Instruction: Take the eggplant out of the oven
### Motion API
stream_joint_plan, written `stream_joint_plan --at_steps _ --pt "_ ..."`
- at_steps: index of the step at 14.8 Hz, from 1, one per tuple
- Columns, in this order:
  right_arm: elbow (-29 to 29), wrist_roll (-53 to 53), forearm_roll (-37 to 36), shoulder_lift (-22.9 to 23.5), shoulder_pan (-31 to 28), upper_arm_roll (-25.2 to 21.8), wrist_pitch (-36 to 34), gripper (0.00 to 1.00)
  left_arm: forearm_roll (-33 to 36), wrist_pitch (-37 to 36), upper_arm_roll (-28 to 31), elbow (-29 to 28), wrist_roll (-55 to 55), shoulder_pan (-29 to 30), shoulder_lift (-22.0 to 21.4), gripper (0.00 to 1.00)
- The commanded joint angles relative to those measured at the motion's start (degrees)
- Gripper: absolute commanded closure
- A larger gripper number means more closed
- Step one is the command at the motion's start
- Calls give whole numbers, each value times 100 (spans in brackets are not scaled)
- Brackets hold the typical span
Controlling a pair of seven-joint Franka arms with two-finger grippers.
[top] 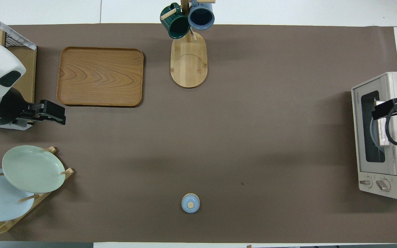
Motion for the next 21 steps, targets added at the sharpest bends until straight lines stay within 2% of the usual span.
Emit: stream_joint_plan --at_steps 1,8,16,21 --pt "-431 -139 -78 -179 -60 5 475 100 74 55 21 -81 38 1 -109 0" --pt "-555 45 -105 -100 -113 5 810 100 74 55 12 -81 38 1 -109 0" --pt "-1547 46 -349 23 -262 -4 1776 100 74 55 21 -81 38 1 -109 0" --pt "-1601 -464 -403 5 -456 -4 1567 100 74 55 12 -81 38 1 -109 0"
